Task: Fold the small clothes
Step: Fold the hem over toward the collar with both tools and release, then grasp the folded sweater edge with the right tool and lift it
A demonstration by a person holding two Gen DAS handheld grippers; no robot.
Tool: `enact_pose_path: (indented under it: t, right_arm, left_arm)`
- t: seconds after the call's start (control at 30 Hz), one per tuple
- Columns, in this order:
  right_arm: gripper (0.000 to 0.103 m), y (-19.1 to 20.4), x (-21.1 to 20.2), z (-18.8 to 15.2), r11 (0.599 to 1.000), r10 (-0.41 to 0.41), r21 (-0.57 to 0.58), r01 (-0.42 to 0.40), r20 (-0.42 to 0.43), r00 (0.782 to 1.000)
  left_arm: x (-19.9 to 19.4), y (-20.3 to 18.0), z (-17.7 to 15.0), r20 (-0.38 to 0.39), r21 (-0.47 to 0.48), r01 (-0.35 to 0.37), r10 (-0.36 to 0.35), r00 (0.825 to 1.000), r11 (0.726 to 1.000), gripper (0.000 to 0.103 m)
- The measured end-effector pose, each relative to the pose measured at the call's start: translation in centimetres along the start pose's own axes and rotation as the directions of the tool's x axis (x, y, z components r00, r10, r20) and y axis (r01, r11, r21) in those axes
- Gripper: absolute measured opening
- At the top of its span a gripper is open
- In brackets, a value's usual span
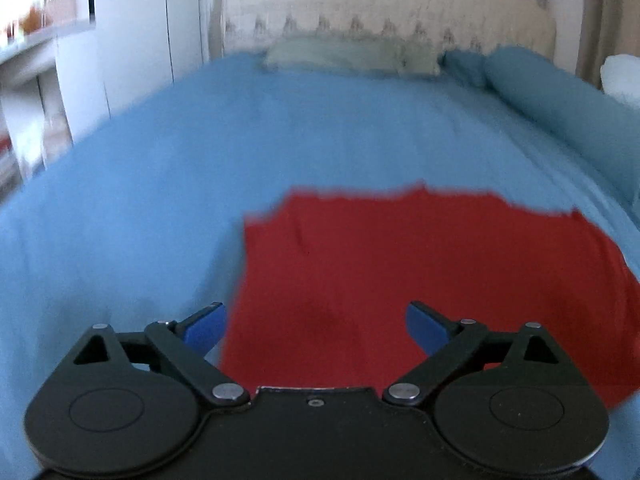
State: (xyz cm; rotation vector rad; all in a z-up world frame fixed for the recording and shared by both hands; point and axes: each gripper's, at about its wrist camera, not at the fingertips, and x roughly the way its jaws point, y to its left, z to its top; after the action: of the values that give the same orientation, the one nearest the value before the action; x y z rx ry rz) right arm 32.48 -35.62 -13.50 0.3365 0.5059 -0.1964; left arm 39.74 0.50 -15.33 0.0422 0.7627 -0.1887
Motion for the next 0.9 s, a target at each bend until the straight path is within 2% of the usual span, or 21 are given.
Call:
enact_pose_path:
  t: [0.1,0.17,0.23,0.33,0.4,0.5,0.6,0.7,0.8,0.9]
  right_arm:
    - [0.103,1.3,-0.7,-2.2,0.999,-0.009,-0.053,0.007,-0.037,0.999]
    - [0.103,1.5,-0.3,-3.5,0.998,-0.017,-0.059,0.013,-0.076,0.997]
    - [0.103,1.3,0.5,-4.4,0.998,-0.043,-0.060,0.036,-0.119,0.992]
    - [0.103,0.3,1.9,-5.5,0.996,-0.091,-0.040,0.086,-0.153,0.984]
    - [0.103,-0.4,2.3,-6.1,0.995,-0.101,-0.034,0.097,-0.167,0.981]
    - [0.103,-0.6,2.1,-6.5,0.985,-0.155,-0.098,0.140,-0.168,0.974]
    - [0.103,-1.6,0.5,-6.0,0.981,-0.187,-0.093,0.173,-0.170,0.967]
    - [0.103,-1.8,-2.9,-4.8,0.981,-0.184,-0.095,0.172,-0.144,0.972]
    - [0.103,-1.6,-6.9,-3.9,0.985,-0.159,-0.088,0.148,-0.137,0.978]
    - [0.103,-0.9,-9.2,-4.3,0.986,-0.141,-0.110,0.122,-0.185,0.973]
  left_arm:
    - [0.9,0.6,-2.2,-0.076,-0.034,-0.005,0.002,0.997,0.999,0.098]
    - [1.2,0.8,-2.9,-0.091,-0.005,-0.039,0.038,0.995,0.999,0.098]
    - [1.4,0.8,-3.0,-0.115,0.005,-0.049,0.050,0.992,0.999,0.100]
    - [1.6,1.5,-2.9,-0.135,-0.052,-0.032,0.025,0.990,0.998,0.101]
    - [1.3,1.6,-2.9,-0.144,-0.061,-0.042,0.033,0.989,0.997,0.102]
    - [0.8,1.5,-2.5,-0.151,-0.048,-0.072,0.064,0.986,0.996,0.102]
    - [-0.9,1.3,-2.1,-0.126,-0.042,-0.094,0.088,0.988,0.995,0.102]
    - [-3.7,0.2,-2.1,-0.068,-0.020,-0.083,0.081,0.994,0.996,0.102]
    - [-5.9,-2.5,-2.0,-0.027,0.037,-0.025,0.026,0.999,0.999,0.103]
    - [-7.0,-5.6,-2.2,-0.032,0.083,0.025,-0.023,0.999,0.996,0.103]
